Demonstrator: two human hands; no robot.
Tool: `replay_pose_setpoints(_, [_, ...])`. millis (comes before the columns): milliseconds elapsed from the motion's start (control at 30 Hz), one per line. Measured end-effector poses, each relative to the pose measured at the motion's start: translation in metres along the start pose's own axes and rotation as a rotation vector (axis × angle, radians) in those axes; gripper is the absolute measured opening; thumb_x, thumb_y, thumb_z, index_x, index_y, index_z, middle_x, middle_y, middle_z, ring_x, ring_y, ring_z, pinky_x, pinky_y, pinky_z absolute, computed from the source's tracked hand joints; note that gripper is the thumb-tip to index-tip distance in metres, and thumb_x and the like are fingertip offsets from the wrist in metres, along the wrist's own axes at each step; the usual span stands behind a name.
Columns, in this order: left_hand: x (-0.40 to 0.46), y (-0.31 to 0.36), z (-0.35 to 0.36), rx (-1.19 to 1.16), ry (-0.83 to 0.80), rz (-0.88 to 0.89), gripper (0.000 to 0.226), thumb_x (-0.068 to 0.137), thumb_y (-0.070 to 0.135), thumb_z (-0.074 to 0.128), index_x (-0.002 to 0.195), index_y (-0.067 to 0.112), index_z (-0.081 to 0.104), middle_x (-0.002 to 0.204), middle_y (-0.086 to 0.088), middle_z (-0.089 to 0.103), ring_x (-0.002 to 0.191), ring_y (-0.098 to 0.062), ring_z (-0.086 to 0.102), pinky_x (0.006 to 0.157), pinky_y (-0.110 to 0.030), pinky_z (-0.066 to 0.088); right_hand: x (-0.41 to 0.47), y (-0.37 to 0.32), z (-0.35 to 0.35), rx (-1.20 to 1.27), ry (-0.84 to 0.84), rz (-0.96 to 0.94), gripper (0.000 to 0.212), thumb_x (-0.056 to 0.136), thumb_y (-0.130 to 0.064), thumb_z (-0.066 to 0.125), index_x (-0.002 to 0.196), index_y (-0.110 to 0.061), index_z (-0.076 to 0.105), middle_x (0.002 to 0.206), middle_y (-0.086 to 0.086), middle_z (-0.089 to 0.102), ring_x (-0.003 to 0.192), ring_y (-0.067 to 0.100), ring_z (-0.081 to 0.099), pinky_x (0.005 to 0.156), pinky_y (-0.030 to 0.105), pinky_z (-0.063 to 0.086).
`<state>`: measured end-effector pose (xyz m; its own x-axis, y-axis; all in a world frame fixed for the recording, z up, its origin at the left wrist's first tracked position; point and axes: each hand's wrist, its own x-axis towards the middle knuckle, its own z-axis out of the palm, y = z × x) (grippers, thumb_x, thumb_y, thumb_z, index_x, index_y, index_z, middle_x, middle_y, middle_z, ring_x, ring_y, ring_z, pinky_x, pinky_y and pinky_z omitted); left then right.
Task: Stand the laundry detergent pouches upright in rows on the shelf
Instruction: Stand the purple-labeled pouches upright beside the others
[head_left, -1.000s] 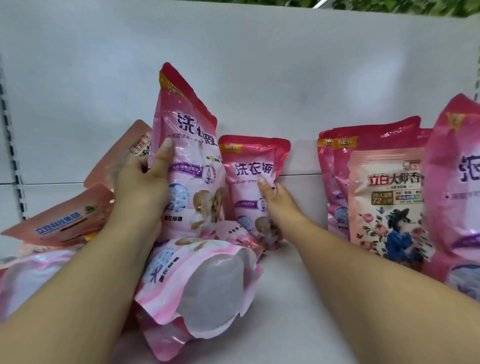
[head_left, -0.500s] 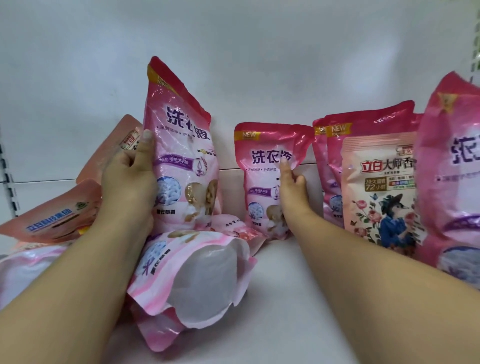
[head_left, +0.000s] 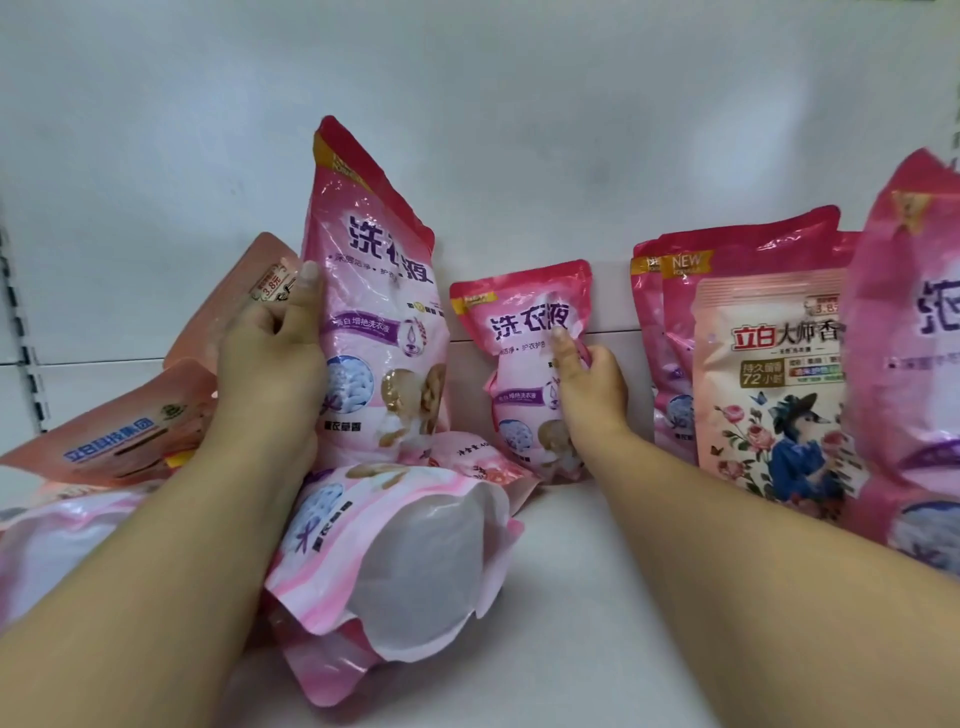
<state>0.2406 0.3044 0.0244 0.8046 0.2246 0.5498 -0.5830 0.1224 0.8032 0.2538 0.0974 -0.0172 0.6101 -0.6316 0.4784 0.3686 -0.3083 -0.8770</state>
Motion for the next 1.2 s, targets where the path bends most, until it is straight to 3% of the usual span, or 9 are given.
replay_pose_setpoints(100, [0.001,-0.002,-0.001,0.004,-0.006,-0.003,0.064,0.047,0.078,0.052,0.076,0.021,0.057,0.085,-0.013,0.063,0.084,-0.035,0.065,0.082,-0.060,0.050,0.003,0.005,-0.001,0.060,0.023,0.072,0.035,0.093,-0.048,0.036,0.105,-0.015,0.040,0.079,-0.004,0.048,0.076,0.013,0.049,0.078,0.031,0.038])
replay_pose_setpoints(200, [0.001,-0.002,0.000,0.013,-0.002,-0.015,0.066,0.045,0.081,0.051,0.074,0.023,0.056,0.089,-0.018,0.066,0.088,-0.041,0.065,0.082,-0.061,0.049,0.006,0.006,0.000,0.020,0.119,0.064,0.042,0.095,-0.043,0.034,0.120,-0.012,0.044,0.109,0.009,0.055,0.100,0.026,0.050,0.096,0.040,0.039])
replay_pose_setpoints(333, [0.000,-0.002,0.000,0.004,-0.010,-0.007,0.060,0.047,0.079,0.052,0.068,0.023,0.054,0.085,-0.020,0.064,0.078,-0.038,0.064,0.078,-0.064,0.049,0.010,0.000,-0.005,0.110,0.143,0.093,0.043,0.098,-0.035,0.031,0.120,-0.004,0.051,0.083,0.001,0.052,0.089,0.018,0.045,0.077,0.025,0.032])
replay_pose_setpoints(433, [-0.001,-0.001,0.001,-0.019,-0.021,-0.003,0.064,0.047,0.079,0.053,0.076,0.022,0.058,0.088,-0.019,0.063,0.089,-0.048,0.063,0.080,-0.064,0.049,0.013,-0.004,-0.009,0.129,0.182,0.117,0.045,0.099,-0.035,0.024,0.119,-0.005,0.053,0.092,0.004,0.049,0.092,0.021,0.047,0.079,0.027,0.034])
replay_pose_setpoints(600, [-0.002,-0.001,-0.001,-0.074,-0.027,-0.016,0.086,0.048,0.078,0.054,0.094,0.006,0.060,0.095,-0.025,0.065,0.093,-0.048,0.062,0.081,-0.064,0.048,0.017,-0.005,-0.009,0.181,0.179,0.170,0.043,0.099,-0.034,0.028,0.113,-0.004,0.056,0.079,0.004,0.051,0.086,0.020,0.049,0.076,0.028,0.037])
replay_pose_setpoints(733, [-0.002,-0.001,-0.001,-0.086,0.006,-0.025,0.078,0.046,0.078,0.054,0.090,0.013,0.060,0.097,-0.026,0.065,0.093,-0.047,0.063,0.081,-0.064,0.049,0.015,-0.007,-0.005,0.323,0.151,0.223,0.033,0.094,-0.035,0.042,0.074,-0.015,0.059,0.085,0.009,0.059,0.087,0.024,0.057,0.089,0.042,0.047])
replay_pose_setpoints(833, [-0.004,0.000,0.001,-0.088,0.021,-0.023,0.076,0.046,0.077,0.053,0.089,0.016,0.060,0.093,-0.022,0.066,0.091,-0.045,0.064,0.081,-0.063,0.049,0.015,-0.007,-0.004,0.391,0.162,0.272,0.032,0.091,-0.032,0.048,0.064,-0.019,0.056,0.076,0.006,0.059,0.085,0.027,0.058,0.090,0.046,0.048])
replay_pose_setpoints(1100, [-0.003,-0.001,0.000,-0.092,0.027,-0.016,0.054,0.074,0.064,0.055,0.090,0.012,0.059,0.095,-0.026,0.066,0.088,-0.044,0.065,0.080,-0.063,0.050,0.021,-0.005,-0.004,0.465,0.104,0.308,0.030,0.087,-0.037,0.054,0.064,-0.020,0.064,0.085,0.007,0.070,0.092,0.032,0.066,0.088,0.049,0.051])
replay_pose_setpoints(1200, [-0.004,0.001,-0.001,-0.109,0.024,-0.007,0.062,0.072,0.065,0.055,0.093,0.008,0.061,0.092,-0.024,0.066,0.083,-0.037,0.065,0.081,-0.059,0.051,0.016,-0.009,-0.007,0.247,0.095,0.223,0.031,0.094,-0.037,0.039,0.089,-0.017,0.062,0.103,0.010,0.065,0.095,0.025,0.059,0.094,0.042,0.046])
